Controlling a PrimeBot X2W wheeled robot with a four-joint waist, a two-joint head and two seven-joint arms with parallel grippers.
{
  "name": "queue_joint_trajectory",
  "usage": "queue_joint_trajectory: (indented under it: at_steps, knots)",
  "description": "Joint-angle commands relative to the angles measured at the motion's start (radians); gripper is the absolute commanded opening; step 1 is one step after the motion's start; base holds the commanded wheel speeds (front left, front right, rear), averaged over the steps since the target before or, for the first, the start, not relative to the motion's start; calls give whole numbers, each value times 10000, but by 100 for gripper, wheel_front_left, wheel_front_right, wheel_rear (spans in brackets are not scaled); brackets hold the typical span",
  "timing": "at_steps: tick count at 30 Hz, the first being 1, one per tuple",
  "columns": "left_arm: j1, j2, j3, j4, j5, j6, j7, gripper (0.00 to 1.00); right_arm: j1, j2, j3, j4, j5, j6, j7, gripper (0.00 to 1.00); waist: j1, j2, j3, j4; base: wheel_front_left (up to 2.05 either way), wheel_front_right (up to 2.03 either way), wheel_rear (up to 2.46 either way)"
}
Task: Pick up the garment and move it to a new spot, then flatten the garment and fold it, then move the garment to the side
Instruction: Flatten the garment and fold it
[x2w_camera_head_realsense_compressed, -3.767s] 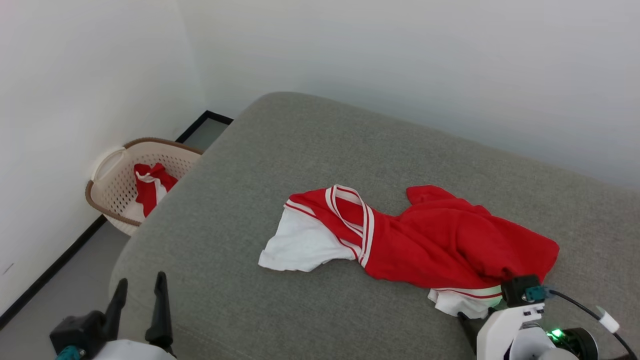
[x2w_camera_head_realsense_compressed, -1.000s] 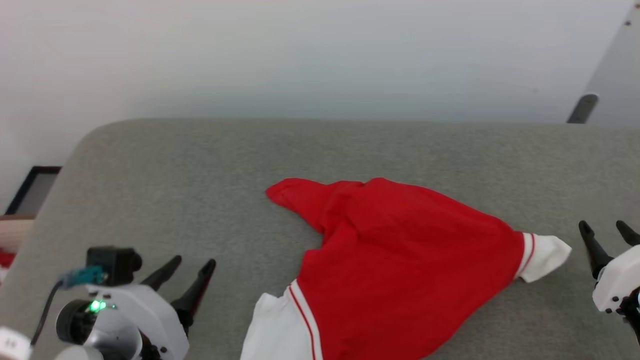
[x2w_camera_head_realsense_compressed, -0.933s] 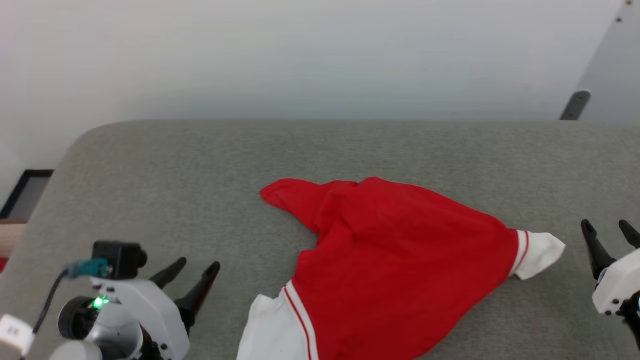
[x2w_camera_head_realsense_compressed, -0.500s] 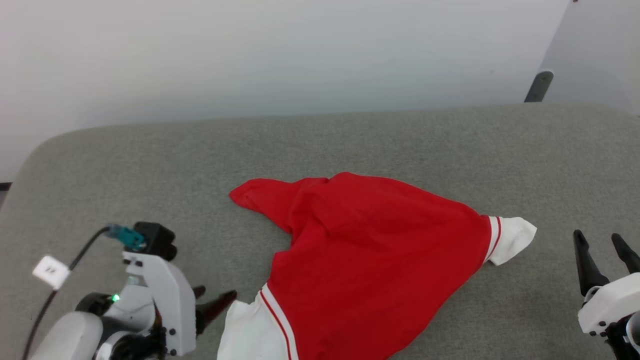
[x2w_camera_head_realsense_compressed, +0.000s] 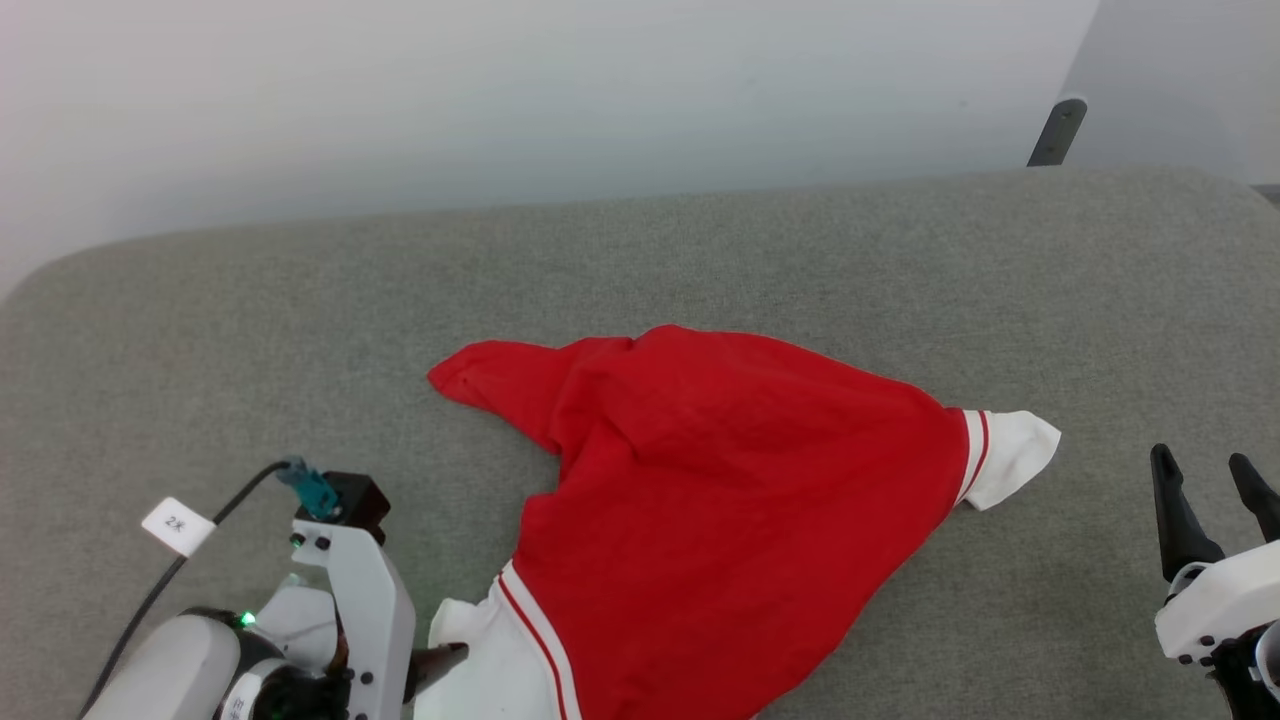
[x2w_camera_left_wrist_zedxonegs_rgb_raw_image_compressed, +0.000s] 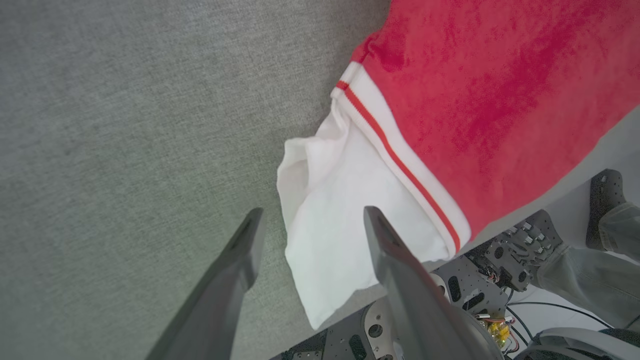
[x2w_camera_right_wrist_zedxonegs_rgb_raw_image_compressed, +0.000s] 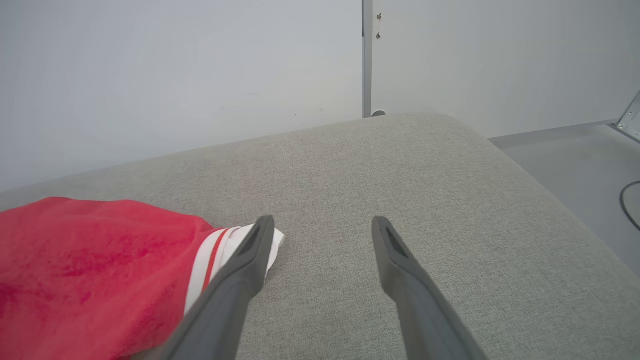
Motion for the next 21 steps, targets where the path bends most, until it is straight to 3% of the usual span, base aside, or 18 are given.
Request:
queue_joint_trajectory:
  at_steps: [1, 11, 13, 14, 15, 17, 21]
  knots:
    - [-158, -69, -54, 214, 119, -102, -122, 100, 63, 17, -46, -72, -27, -7, 26, 100, 0, -1, 84, -18, 0, 0, 0]
    - [-710, -548, -248, 2031, 197, -654, -807, 100, -159, 113, -60, -249, -61, -7, 62, 100, 0, -1, 429, -64, 0, 0, 0]
    - [-798, -586, -340, 2415, 291, -755, -926, 80, -176, 126, -56, -280, -75, -7, 83, 100, 0, -1, 491, -64, 0, 0, 0]
    - [-857, -593, -393, 2624, 319, -794, -958, 47, -182, 125, -45, -284, -80, -7, 83, 100, 0, -1, 521, -68, 0, 0, 0]
    - [-902, -622, -437, 2804, 323, -848, -976, 28, -205, 143, -26, -287, -47, -7, 86, 100, 0, -1, 556, -77, 0, 0, 0]
    - [-1026, -683, -534, 3097, 373, -949, -1087, 0, -235, 147, -18, -291, -6, -7, 66, 100, 0, -1, 607, -74, 0, 0, 0]
    - [-1285, -759, -580, 3605, 281, -1159, -1345, 0, -328, 141, 19, -250, 49, -7, 20, 100, 0, -1, 706, -92, 0, 0, 0]
